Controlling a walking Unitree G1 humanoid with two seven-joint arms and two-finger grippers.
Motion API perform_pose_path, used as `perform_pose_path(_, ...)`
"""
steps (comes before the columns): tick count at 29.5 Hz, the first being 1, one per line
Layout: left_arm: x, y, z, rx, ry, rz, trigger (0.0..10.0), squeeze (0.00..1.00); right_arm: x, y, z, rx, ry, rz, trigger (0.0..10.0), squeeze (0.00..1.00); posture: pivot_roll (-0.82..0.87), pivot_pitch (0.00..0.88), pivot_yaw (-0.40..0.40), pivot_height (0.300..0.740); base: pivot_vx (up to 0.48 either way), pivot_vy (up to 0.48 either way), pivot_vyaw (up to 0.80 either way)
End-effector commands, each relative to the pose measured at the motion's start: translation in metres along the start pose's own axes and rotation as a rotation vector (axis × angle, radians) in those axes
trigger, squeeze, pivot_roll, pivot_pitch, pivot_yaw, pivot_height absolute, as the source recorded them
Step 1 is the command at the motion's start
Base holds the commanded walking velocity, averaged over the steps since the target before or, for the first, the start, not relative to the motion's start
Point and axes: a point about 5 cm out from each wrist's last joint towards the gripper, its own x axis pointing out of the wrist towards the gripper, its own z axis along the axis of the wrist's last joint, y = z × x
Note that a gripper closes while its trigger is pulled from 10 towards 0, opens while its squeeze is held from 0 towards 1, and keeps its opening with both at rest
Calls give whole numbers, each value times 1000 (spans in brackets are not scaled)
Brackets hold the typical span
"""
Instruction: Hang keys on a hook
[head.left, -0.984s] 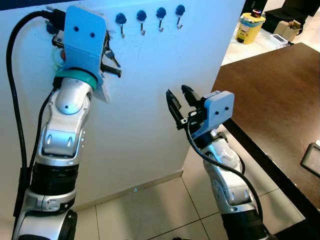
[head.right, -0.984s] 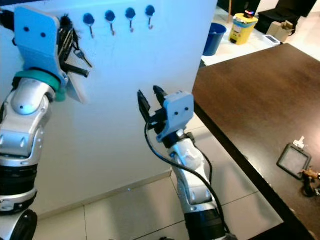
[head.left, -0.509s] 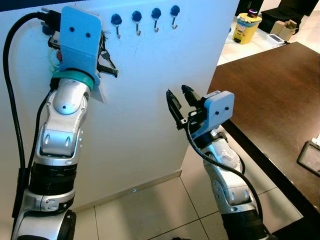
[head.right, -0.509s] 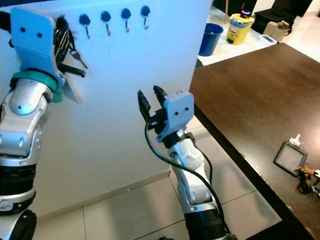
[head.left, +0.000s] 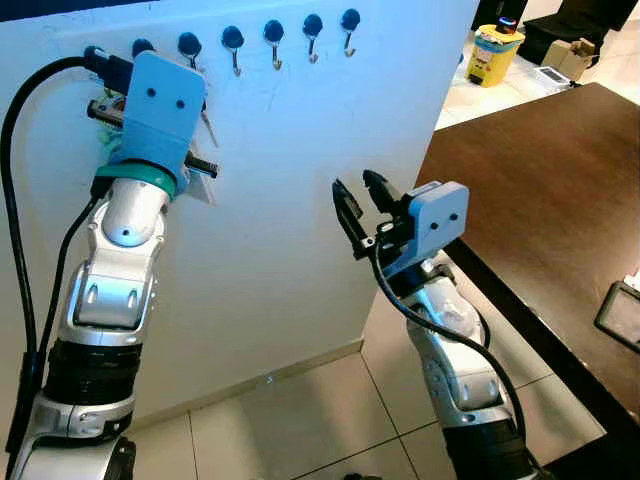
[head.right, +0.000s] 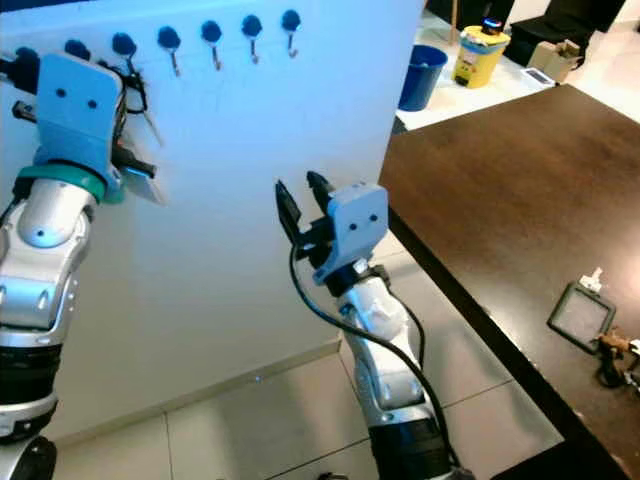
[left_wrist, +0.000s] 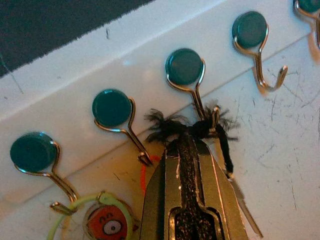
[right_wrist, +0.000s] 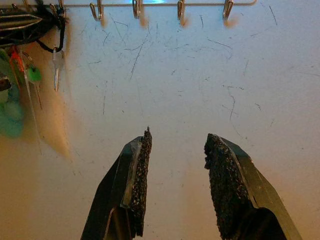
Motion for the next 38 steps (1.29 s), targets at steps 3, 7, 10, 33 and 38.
perform_pose_path(3, -4, 0, -8, 14, 38, -4, 10000, 0, 0, 3, -2, 15, 8, 5, 10000, 0, 114, 40, 120, 740, 0, 0, 0)
perform_pose_path(7, -9, -9, 1, -65, -16, -74, 10000, 0, 0, 3, -3, 14, 9, 5, 10000, 0, 114, 40, 120, 740, 0, 0, 0)
perform_pose_path(10, -11, -11, 4, -82, -37, -89, 10000, 1000, 0, 3, -3, 14, 9, 6, 10000, 0, 111, 33, 118, 740, 0, 0, 0)
perform_pose_path(33, -68, -31, -14, -162, 113, -209, 10000, 0, -9, -4, 1, -43, 10, -39, 10000, 0, 96, 30, 102, 740, 0, 0, 0)
perform_pose_path(38, -63, -31, -19, -185, 159, -144, 10000, 0, -15, -8, 1, -47, 24, -100, 10000, 0, 93, 36, 102, 740, 0, 0, 0)
